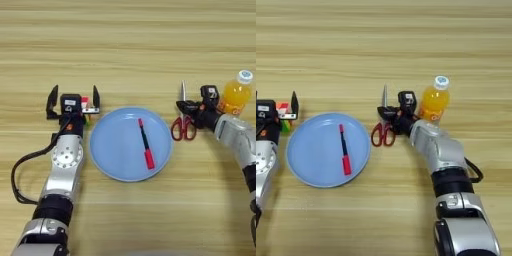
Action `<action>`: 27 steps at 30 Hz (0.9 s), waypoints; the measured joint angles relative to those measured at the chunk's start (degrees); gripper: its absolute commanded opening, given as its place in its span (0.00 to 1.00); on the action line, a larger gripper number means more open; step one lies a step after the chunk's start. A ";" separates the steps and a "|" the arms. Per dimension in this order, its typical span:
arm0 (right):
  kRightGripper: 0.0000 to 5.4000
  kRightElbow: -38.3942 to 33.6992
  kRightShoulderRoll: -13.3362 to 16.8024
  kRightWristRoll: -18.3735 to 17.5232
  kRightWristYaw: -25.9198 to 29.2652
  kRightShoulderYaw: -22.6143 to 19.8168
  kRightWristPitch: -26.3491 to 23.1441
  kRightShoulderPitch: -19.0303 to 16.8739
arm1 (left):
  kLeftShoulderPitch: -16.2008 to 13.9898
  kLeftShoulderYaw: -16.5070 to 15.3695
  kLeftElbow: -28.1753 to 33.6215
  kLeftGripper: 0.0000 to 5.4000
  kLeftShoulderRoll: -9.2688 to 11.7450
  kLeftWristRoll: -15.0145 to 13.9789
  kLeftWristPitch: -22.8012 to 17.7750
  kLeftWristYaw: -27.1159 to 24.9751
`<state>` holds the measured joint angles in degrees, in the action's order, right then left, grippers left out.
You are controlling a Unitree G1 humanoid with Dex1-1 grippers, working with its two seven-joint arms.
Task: Move the objects on the table
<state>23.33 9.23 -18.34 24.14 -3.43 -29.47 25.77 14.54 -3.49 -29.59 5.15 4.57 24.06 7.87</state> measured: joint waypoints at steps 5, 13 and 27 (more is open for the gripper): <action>0.38 0.30 -0.09 0.69 0.03 0.03 0.00 -0.34 | 0.00 0.00 0.00 1.00 0.00 0.00 0.00 0.00; 0.55 0.26 -0.33 1.14 0.21 0.22 0.25 -0.36 | 0.00 -0.01 0.00 1.00 0.00 -0.01 0.00 0.00; 0.84 -8.73 -0.47 4.10 2.55 3.81 11.03 -3.93 | 0.02 0.00 -0.12 1.00 0.01 0.00 0.00 0.00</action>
<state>14.61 8.76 -14.24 26.69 0.38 -18.44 21.84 14.56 -3.49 -29.71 5.16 4.57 24.06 7.87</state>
